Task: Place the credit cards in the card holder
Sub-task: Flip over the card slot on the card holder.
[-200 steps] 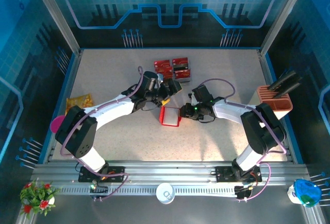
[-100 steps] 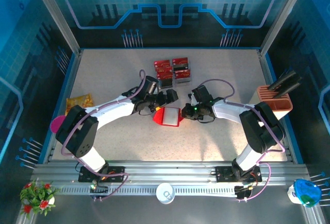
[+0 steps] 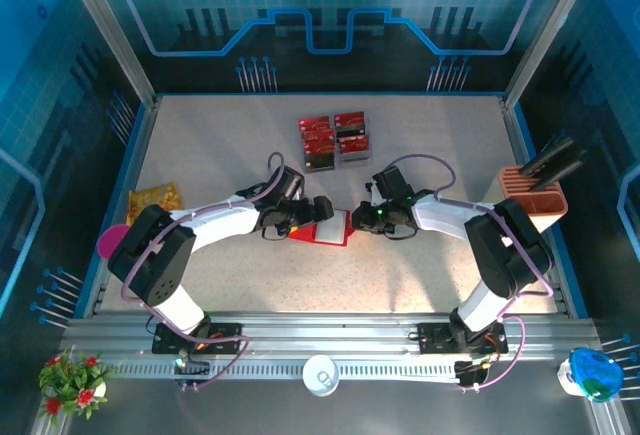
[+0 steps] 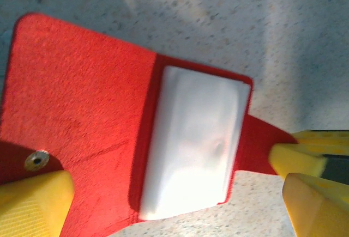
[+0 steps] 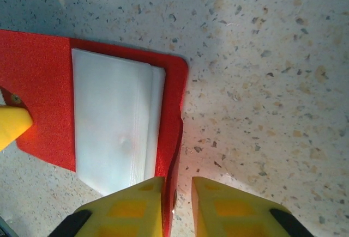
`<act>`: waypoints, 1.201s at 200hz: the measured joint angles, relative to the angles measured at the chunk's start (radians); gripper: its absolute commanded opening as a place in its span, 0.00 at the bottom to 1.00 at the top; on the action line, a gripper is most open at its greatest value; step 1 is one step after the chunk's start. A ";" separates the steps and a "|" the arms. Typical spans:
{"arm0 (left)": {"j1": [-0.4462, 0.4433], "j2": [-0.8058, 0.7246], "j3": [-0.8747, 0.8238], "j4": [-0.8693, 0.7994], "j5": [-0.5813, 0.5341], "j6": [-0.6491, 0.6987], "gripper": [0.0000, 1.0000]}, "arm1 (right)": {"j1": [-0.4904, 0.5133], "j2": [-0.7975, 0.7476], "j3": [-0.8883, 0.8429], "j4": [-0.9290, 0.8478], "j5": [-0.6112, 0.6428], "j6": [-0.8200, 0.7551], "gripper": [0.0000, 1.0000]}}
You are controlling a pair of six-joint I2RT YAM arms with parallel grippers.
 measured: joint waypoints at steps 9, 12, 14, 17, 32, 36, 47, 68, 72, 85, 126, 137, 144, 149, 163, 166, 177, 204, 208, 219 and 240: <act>0.000 -0.001 -0.012 0.000 -0.002 0.002 0.99 | 0.000 -0.012 0.000 -0.008 0.000 0.002 0.22; 0.000 -0.001 -0.016 -0.001 -0.003 0.002 0.99 | 0.000 -0.016 0.000 -0.010 0.000 0.003 0.22; 0.000 -0.001 -0.018 -0.001 -0.003 0.002 0.99 | 0.000 -0.021 0.000 -0.011 0.000 0.004 0.22; 0.000 -0.002 -0.021 0.000 -0.003 0.003 0.99 | 0.000 -0.026 0.000 -0.013 0.000 0.004 0.22; 0.000 -0.005 -0.028 0.000 -0.009 0.003 0.99 | 0.000 -0.058 0.002 -0.021 -0.001 0.011 0.22; 0.000 -0.006 -0.029 0.000 -0.010 0.003 0.99 | 0.000 -0.064 0.004 -0.023 -0.002 0.011 0.22; 0.000 -0.009 -0.029 0.000 -0.011 0.003 0.99 | 0.000 -0.077 0.013 -0.029 -0.003 0.016 0.22; 0.000 -0.011 -0.030 0.002 -0.011 0.003 0.99 | 0.003 -0.082 0.047 -0.036 -0.004 0.027 0.21; 0.000 -0.011 -0.030 0.003 -0.012 0.003 0.99 | 0.003 -0.082 0.056 -0.037 -0.004 0.028 0.21; 0.000 -0.011 -0.030 0.004 -0.014 0.002 0.99 | 0.010 -0.081 0.081 -0.037 -0.004 0.035 0.21; 0.000 -0.011 -0.032 0.008 -0.018 0.002 0.99 | 0.047 -0.027 0.140 -0.023 -0.003 0.076 0.18; 0.000 -0.011 -0.034 0.008 -0.018 0.003 0.99 | 0.054 -0.001 0.145 -0.020 -0.003 0.091 0.17; 0.000 -0.011 -0.035 0.008 -0.019 0.002 0.99 | 0.058 0.014 0.145 -0.019 -0.002 0.099 0.17; 0.000 -0.011 -0.036 0.008 -0.021 0.002 0.99 | 0.061 0.026 0.145 -0.019 0.000 0.103 0.17; 0.000 -0.011 -0.038 0.008 -0.025 0.002 0.99 | 0.066 0.054 0.145 -0.019 0.004 0.114 0.16; 0.000 -0.011 -0.038 0.007 -0.026 0.002 0.99 | 0.067 0.060 0.145 -0.020 0.005 0.118 0.16; 0.000 -0.011 -0.038 0.007 -0.030 0.002 0.99 | 0.068 0.074 0.145 -0.019 0.010 0.121 0.16; 0.000 -0.011 -0.038 0.006 -0.040 0.002 0.99 | 0.068 0.086 0.142 -0.008 0.026 0.116 0.16; 0.000 -0.011 -0.038 0.006 -0.041 0.002 0.99 | 0.068 0.088 0.142 -0.005 0.026 0.114 0.16; 0.000 -0.011 -0.038 0.006 -0.044 0.002 0.99 | 0.068 0.094 0.142 0.004 0.026 0.105 0.16; 0.000 -0.008 -0.038 0.001 -0.045 0.003 0.99 | 0.066 0.113 0.142 0.026 0.022 0.084 0.15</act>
